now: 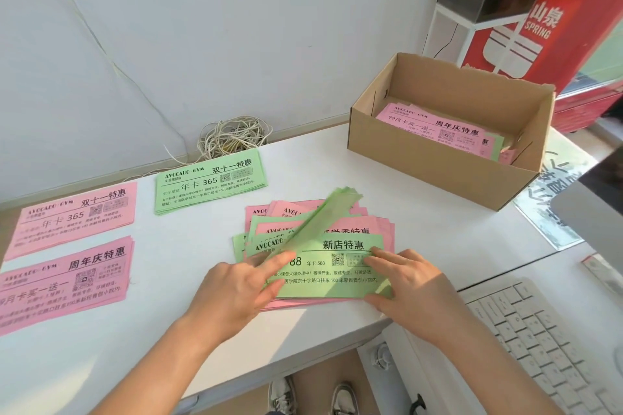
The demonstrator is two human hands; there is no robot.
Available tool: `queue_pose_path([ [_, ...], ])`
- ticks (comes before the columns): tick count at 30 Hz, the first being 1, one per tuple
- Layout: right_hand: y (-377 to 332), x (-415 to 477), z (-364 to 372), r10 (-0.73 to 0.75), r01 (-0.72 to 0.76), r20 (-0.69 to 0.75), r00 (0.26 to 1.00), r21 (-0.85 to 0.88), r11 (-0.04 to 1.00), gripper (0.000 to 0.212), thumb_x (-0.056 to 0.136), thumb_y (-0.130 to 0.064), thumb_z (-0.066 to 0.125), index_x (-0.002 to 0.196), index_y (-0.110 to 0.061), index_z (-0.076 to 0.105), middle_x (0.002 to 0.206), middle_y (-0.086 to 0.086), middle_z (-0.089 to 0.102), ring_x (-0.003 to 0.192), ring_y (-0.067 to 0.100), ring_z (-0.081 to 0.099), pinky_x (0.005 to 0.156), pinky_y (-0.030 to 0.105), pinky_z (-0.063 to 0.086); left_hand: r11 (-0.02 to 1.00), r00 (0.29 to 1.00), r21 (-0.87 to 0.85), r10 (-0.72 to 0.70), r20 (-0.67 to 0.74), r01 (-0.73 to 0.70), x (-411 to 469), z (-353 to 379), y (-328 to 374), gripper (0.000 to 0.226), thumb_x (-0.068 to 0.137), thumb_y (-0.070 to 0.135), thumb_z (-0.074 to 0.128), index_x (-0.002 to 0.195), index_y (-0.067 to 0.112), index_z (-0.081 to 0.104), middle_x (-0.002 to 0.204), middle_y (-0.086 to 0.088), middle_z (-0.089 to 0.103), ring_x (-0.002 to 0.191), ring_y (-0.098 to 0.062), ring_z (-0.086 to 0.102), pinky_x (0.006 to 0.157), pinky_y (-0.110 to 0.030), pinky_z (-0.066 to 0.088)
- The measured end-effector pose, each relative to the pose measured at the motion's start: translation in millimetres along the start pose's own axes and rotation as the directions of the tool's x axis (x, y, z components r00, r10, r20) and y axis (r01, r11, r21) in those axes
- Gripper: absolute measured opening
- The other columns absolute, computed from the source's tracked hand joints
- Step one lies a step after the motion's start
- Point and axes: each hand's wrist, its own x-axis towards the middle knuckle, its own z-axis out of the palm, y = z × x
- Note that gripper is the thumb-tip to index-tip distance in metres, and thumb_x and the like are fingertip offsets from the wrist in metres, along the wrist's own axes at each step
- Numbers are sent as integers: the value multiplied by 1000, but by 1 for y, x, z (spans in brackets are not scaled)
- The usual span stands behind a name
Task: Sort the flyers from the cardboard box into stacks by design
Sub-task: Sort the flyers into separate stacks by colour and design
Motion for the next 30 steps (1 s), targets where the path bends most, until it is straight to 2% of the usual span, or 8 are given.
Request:
queue_pose_path([
  [3, 3, -1, -3, 5, -3, -17, 1000, 114, 994, 36, 85, -39, 64, 120, -29, 64, 125, -22, 60, 94, 18, 56, 81, 32, 51, 994, 996, 81, 74, 50, -78, 6, -4, 1, 60, 71, 65, 61, 121, 33, 49, 91, 4, 72, 44, -23, 59, 36, -25, 45],
  [7, 1, -1, -4, -6, 42, -173, 985, 205, 978, 16, 89, -33, 59, 92, -23, 71, 94, -16, 71, 76, 15, 62, 70, 35, 54, 985, 995, 147, 86, 51, -93, 15, -7, 3, 57, 62, 57, 77, 106, 32, 51, 72, 8, 67, 38, -22, 53, 33, -23, 39],
  [12, -10, 10, -6, 187, -11, -393, 900, 409, 912, 26, 93, -37, 50, 97, -19, 69, 97, -14, 66, 87, 6, 59, 77, 12, 41, 998, 999, 58, -7, 40, 4, 15, -4, -1, 16, 90, 41, 39, 93, 26, 44, 53, 2, 57, 39, -29, 50, 34, -26, 35],
  [14, -6, 14, -4, 313, -141, -319, 895, 462, 875, 28, 92, -35, 58, 115, -20, 63, 111, -12, 62, 99, 10, 58, 80, 22, 44, 994, 994, -28, -105, 3, 106, 11, 0, -6, 19, 92, 41, 32, 96, 24, 39, 46, 0, 54, 38, -31, 51, 37, -25, 32],
  [17, -3, 13, 2, 247, -238, -14, 969, 225, 945, 63, 85, -39, 66, 141, -26, 40, 143, -13, 40, 122, 15, 41, 98, 29, 41, 962, 968, -165, -233, -93, 216, 4, 2, -7, 36, 94, 33, 46, 127, 30, 34, 38, 6, 37, 31, -19, 43, 44, -23, 31],
  [22, -4, 18, -7, 178, -179, 74, 981, 19, 984, 60, 86, -50, 60, 140, -34, 40, 145, -17, 37, 118, 15, 39, 93, 26, 41, 948, 975, -267, -203, -90, 172, -2, 4, -8, 79, 92, 24, 57, 140, 61, 7, 82, -3, 64, 57, -21, 60, 63, -22, 46],
  [26, 4, 19, -15, 126, -130, 103, 987, 40, 991, 49, 88, -54, 56, 133, -35, 51, 138, -18, 49, 111, 17, 49, 92, 29, 42, 995, 998, -89, -49, -41, 45, 1, 1, -10, 52, 91, 29, 45, 136, 52, 35, 49, -1, 44, 38, -19, 43, 43, -22, 39],
  [30, 5, 18, -9, 64, -50, -83, 994, 152, 987, 32, 94, -49, 49, 102, -25, 69, 99, -15, 67, 82, 14, 63, 67, 28, 47, 995, 997, 80, 63, 35, -65, 8, -4, -3, 40, 86, 53, 41, 111, 31, 63, 40, 2, 41, 31, -22, 40, 35, -21, 30],
])
